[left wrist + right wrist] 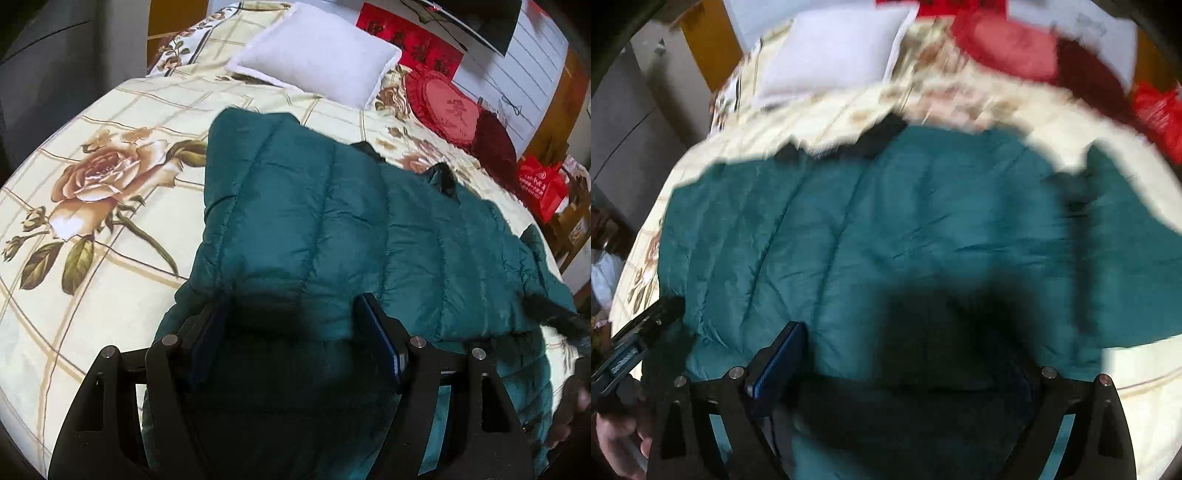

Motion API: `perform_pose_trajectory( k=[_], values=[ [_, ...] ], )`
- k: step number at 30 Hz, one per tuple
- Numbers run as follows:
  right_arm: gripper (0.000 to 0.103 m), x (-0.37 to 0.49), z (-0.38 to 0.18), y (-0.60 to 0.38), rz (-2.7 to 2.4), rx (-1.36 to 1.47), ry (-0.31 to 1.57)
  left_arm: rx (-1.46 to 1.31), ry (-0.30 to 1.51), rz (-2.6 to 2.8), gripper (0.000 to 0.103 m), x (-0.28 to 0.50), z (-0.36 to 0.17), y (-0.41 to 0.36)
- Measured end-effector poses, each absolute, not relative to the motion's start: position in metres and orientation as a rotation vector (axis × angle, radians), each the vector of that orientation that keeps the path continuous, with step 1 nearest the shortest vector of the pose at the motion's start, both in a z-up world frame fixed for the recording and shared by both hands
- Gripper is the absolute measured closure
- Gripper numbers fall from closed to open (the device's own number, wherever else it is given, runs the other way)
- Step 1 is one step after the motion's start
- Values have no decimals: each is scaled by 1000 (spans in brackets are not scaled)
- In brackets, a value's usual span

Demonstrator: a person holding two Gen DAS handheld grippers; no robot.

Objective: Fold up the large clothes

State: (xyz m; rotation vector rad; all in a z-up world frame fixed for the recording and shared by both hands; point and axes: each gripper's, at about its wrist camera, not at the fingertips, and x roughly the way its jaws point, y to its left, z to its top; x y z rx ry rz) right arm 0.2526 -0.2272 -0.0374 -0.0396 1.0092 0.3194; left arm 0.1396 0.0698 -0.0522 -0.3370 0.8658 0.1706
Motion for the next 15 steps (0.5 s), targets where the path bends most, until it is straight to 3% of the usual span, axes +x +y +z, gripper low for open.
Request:
perform_pose_trajectory(
  k=[6,15],
  values=[
    [9,231,24,-352,112,19,808,-343,806,173,31,133,-39,68],
    [9,209,6,-634,-362,346,817,-308,737,174,31,129,-30,57]
  ],
)
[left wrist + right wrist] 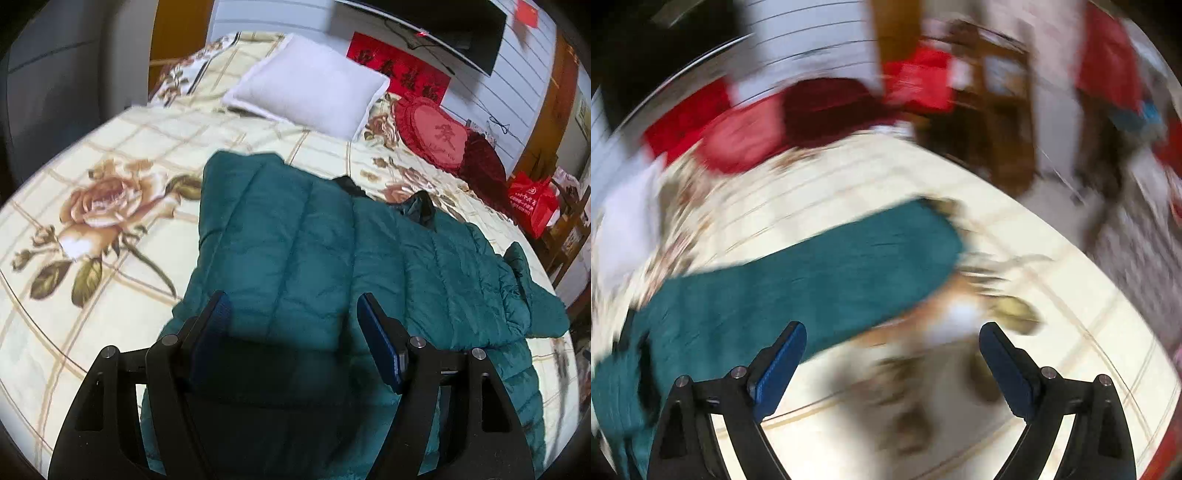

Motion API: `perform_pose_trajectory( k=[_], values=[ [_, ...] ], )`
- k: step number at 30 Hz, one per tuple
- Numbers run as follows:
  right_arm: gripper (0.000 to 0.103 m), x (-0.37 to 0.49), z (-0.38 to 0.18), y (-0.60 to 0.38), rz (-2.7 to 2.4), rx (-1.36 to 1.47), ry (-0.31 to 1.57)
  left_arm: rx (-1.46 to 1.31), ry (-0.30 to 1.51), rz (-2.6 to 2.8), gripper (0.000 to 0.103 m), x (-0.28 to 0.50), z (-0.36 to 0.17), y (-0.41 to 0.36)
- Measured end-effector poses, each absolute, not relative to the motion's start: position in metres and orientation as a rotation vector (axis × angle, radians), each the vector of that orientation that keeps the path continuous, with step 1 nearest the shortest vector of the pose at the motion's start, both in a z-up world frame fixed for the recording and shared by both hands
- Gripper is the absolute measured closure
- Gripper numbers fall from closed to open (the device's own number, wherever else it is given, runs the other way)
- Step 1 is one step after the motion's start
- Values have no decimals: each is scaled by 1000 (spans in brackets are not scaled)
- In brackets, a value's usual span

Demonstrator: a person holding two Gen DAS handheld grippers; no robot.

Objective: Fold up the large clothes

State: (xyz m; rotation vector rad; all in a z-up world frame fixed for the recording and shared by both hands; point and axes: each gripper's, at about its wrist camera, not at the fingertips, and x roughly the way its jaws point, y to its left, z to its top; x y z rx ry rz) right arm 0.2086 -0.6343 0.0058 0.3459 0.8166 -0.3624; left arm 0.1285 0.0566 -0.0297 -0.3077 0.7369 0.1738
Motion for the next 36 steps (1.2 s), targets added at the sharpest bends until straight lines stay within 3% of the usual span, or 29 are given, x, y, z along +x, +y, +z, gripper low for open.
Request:
perform_pose_trajectory(
  k=[4,6,16,18,19,20,29,36],
  values=[
    [13,205,-16,-696,-388,516,745,-277,710,164,31,126,-29,52],
    [21,214,-25,-712,-368,559,741,-273,703,163,31,126,-30,51],
    [25,279,-59,-702,-215,535,746,-239,750,151,31,132,-43,37],
    [61,283,-61,-696,-203,517,745,-235,748,144,31,132,-43,35],
    [69,285,-62,-693,-218,499,751,-236,749,143,31,132,-43,35],
    [84,284,-60,-690,-246,468,746,-239,749,144,31,131,-43,35],
    [89,249,20,-633,-247,257,604,-272,773,153,31,130,-41,41],
    [89,214,78,-526,-54,221,514,-240,800,158,31,133,-39,38]
  ],
)
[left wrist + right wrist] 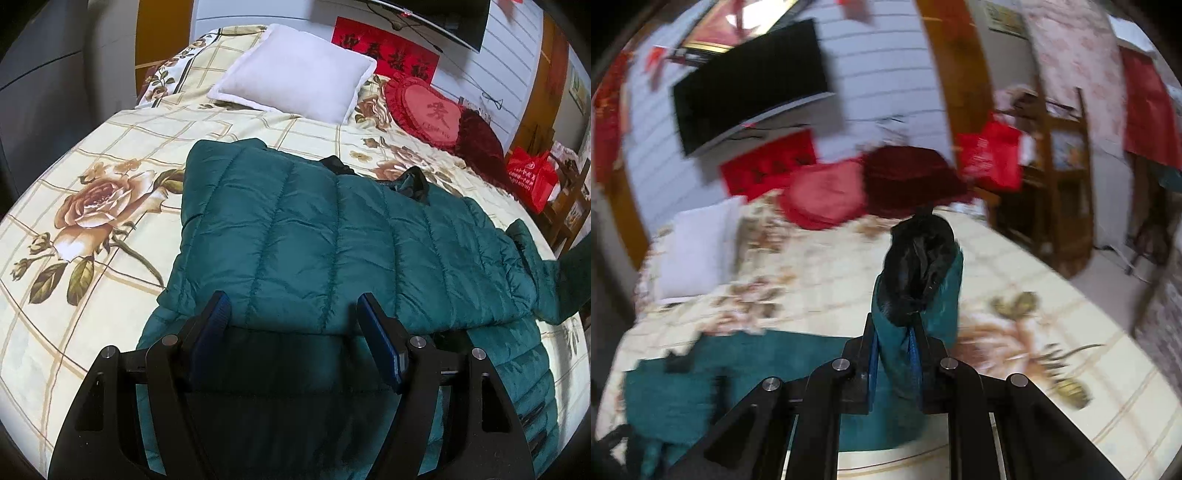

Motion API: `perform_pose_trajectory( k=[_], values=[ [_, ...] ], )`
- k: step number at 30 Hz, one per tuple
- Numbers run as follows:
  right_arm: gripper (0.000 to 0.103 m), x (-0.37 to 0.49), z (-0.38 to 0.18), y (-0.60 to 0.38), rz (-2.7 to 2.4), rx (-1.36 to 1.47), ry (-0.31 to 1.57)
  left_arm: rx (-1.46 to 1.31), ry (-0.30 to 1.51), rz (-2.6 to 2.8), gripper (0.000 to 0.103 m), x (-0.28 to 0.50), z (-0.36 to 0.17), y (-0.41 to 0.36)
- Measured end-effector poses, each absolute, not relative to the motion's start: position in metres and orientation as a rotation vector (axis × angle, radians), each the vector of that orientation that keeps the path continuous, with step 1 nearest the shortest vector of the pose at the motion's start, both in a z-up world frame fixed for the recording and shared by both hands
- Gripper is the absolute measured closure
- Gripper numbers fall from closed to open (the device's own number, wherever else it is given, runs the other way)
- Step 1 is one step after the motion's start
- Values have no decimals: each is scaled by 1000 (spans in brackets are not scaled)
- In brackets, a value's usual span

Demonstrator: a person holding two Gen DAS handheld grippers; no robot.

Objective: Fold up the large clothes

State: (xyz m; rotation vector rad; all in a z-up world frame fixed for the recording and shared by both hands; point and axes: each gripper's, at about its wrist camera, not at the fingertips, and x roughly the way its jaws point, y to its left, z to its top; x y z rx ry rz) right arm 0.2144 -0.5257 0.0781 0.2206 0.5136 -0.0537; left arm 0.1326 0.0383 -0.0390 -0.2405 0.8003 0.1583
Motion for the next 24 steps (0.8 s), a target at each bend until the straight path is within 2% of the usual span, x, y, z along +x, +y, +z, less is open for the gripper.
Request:
perform_pose_trajectory(
  k=[5,10,17,22,24],
  values=[
    [89,192,90,-418,137,184,480,-265,842,189,31,136,-43,51],
    [89,178,77,-310,341,147,485,-317,856,213,31,136,-45,66],
    [89,195,9,-187,525,138,596,-333,841,212,31,137,-40,72],
    [88,206,-49,-152,587,123,709,-353,816,168,31,138,-35,70],
    [88,207,-54,-151,597,124,717,-359,807,137,31,139,-32,67]
  ],
)
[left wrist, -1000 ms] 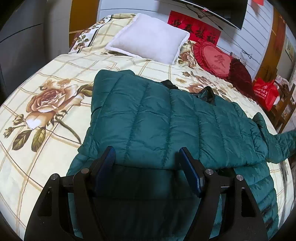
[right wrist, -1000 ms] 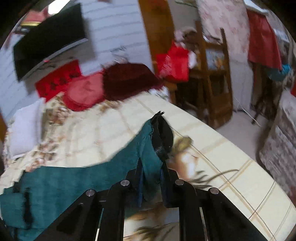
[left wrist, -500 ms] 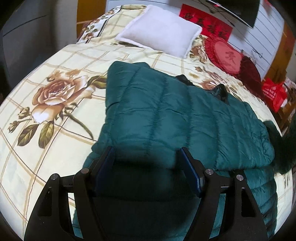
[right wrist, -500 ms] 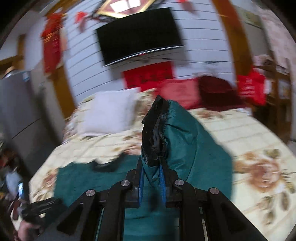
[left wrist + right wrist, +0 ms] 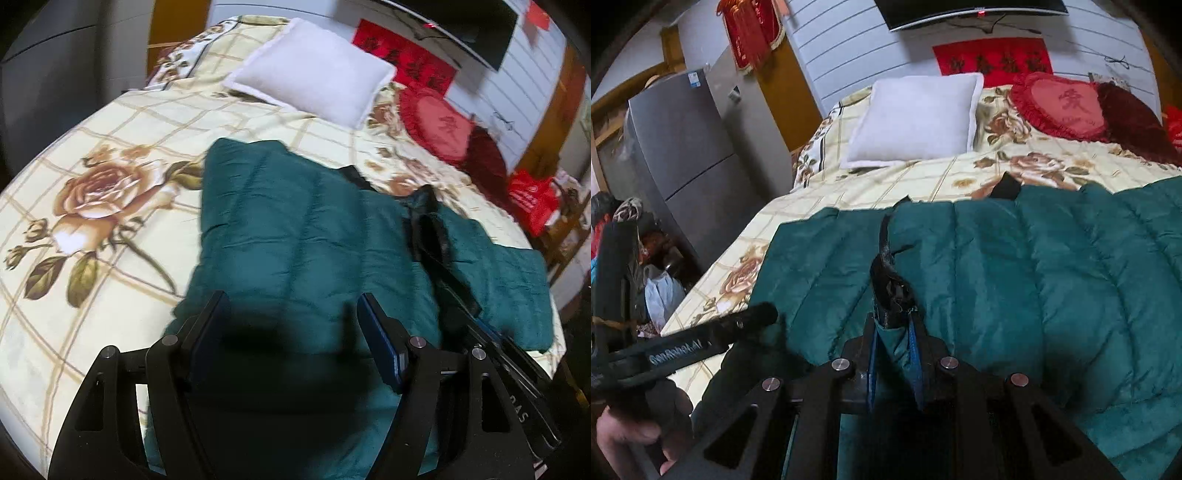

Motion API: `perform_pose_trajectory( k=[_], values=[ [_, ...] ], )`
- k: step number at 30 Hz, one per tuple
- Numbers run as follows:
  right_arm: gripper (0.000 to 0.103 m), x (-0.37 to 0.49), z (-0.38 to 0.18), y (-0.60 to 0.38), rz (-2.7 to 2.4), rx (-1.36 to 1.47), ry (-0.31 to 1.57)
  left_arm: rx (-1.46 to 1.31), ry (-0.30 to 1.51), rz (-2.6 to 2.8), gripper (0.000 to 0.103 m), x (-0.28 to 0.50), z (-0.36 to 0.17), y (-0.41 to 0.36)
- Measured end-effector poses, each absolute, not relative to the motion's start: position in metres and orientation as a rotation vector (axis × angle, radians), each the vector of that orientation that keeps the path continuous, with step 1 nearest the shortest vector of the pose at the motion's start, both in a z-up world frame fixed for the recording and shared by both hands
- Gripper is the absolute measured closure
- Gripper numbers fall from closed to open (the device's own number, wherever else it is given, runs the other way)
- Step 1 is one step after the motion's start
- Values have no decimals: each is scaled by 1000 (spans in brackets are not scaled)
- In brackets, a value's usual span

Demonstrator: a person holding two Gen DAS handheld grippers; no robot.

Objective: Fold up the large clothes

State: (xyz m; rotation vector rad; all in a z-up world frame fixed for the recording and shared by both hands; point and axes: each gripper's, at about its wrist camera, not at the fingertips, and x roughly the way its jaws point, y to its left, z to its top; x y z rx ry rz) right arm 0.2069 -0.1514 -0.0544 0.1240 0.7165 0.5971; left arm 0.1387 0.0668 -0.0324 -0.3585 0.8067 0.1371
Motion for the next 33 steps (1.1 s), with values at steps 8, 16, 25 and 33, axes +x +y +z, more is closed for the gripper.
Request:
perform_pose_trajectory(
  k=[8,16,25,33],
  values=[
    [37,196,-44,-166,602,145,740,-323,789,76,31,139,-27,47],
    [36,146,-30,-193,389,-8,710,-311,775,6,31,134,-25,21],
    [36,136,-58,-266,124,-61,815,-175,712,-300,31,140,-15,-64],
    [34,144,-63,-292,182,76,879,-278,778,-348,79,167,-39,-68]
  ],
)
